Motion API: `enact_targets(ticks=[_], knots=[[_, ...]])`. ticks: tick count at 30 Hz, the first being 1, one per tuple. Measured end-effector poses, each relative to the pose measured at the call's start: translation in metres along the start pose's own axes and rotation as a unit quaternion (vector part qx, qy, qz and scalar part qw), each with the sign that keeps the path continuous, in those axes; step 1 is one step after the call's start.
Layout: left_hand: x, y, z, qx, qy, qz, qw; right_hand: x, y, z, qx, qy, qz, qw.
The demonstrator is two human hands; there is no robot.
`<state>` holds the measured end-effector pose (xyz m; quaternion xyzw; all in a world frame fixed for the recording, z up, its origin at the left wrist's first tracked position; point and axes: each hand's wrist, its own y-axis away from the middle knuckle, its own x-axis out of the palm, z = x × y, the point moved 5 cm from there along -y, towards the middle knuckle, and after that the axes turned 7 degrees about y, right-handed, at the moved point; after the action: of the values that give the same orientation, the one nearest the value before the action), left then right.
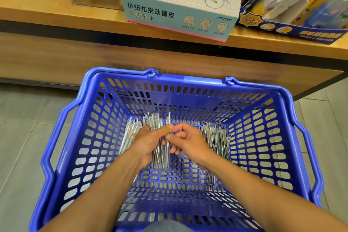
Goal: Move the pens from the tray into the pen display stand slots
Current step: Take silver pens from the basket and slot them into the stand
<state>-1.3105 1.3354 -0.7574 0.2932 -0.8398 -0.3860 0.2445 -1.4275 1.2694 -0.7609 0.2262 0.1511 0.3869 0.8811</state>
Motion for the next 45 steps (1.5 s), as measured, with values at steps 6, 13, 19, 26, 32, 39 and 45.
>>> enact_targets(ticks=[6, 13, 19, 26, 32, 39, 45], knots=[[0.002, 0.003, -0.003, -0.008, -0.003, 0.024, 1.000, 0.004, -0.003, 0.005, -0.020, -0.016, 0.005, 1.000], [-0.004, -0.002, 0.000, -0.024, 0.039, -0.006, 0.999, -0.059, -0.015, -0.040, 0.150, 0.360, -0.162, 0.906], [-0.002, -0.002, 0.000, -0.028, 0.031, 0.002, 0.999, -0.059, -0.023, -0.069, 0.198, 0.480, -0.148, 0.842], [-0.003, -0.003, 0.002, -0.042, 0.030, 0.005, 0.999, -0.049, -0.026, -0.074, 0.243, 0.374, -0.181, 0.876], [-0.004, -0.003, 0.002, -0.041, 0.020, -0.008, 0.999, -0.015, -0.004, -0.045, 0.141, 0.116, -0.053, 0.982], [-0.005, -0.002, 0.002, -0.042, 0.001, -0.008, 0.999, 0.021, 0.010, -0.012, 0.007, 0.044, 0.015, 0.999], [-0.007, -0.006, 0.003, -0.036, 0.015, -0.020, 0.999, 0.003, 0.002, -0.010, 0.022, -0.006, 0.031, 0.999]])
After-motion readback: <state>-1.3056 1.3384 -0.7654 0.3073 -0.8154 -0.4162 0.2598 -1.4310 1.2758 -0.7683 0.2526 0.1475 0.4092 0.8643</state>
